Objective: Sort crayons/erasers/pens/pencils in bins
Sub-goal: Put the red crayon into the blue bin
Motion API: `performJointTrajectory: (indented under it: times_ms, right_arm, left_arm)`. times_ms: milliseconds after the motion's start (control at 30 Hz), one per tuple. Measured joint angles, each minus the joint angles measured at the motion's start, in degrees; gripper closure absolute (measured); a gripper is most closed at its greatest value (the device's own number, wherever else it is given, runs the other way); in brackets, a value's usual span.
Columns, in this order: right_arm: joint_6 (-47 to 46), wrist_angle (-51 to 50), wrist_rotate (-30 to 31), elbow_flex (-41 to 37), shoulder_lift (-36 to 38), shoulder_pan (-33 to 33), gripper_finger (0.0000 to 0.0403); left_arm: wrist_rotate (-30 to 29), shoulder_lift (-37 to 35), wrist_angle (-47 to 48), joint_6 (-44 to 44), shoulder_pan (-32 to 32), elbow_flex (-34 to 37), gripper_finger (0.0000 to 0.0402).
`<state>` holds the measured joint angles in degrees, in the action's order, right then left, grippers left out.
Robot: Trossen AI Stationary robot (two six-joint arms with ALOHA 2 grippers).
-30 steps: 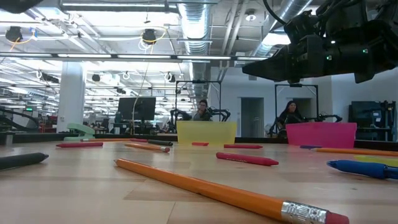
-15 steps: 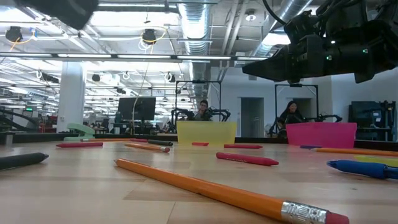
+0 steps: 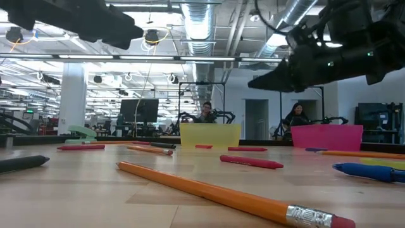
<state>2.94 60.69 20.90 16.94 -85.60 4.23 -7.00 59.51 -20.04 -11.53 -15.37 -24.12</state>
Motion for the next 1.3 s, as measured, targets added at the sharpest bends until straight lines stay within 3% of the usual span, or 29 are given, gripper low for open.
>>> performJointTrajectory:
  times_ms: [100, 300, 533, 767, 933, 1300]
  right_arm:
    - [-0.5, -9.9, 3.1, 3.4, 0.0, 0.0, 0.04]
    - [-5.1, -33.6, 2.8, 12.4, 0.0, -3.1, 0.04]
    - [-9.0, -51.3, -11.2, 18.9, 0.0, -10.1, 0.0353]
    - [-7.6, -60.8, -14.7, 22.6, -0.3, -15.2, 0.0278]
    - [-5.7, -64.4, -16.5, 24.6, -4.5, -17.7, 0.0245]
    - [-2.3, -70.0, -16.7, 32.7, -15.6, -19.9, 0.0235]
  left_arm:
    - [0.1, 0.0, -3.2, -1.1, 0.8, 1.8, 0.0397]
    - [-0.9, 0.0, -3.2, 1.2, 1.2, 3.8, 0.0397]
    - [-1.9, -1.2, -7.7, -1.1, 2.3, 6.9, 0.0397]
    - [-2.1, -3.0, -7.0, 0.2, 4.5, 7.7, 0.0397]
    - [-2.9, -3.0, -6.8, 0.0, 4.6, 7.7, 0.0397]
    - [-3.7, -2.9, -4.8, -0.3, 4.6, 7.7, 0.0397]
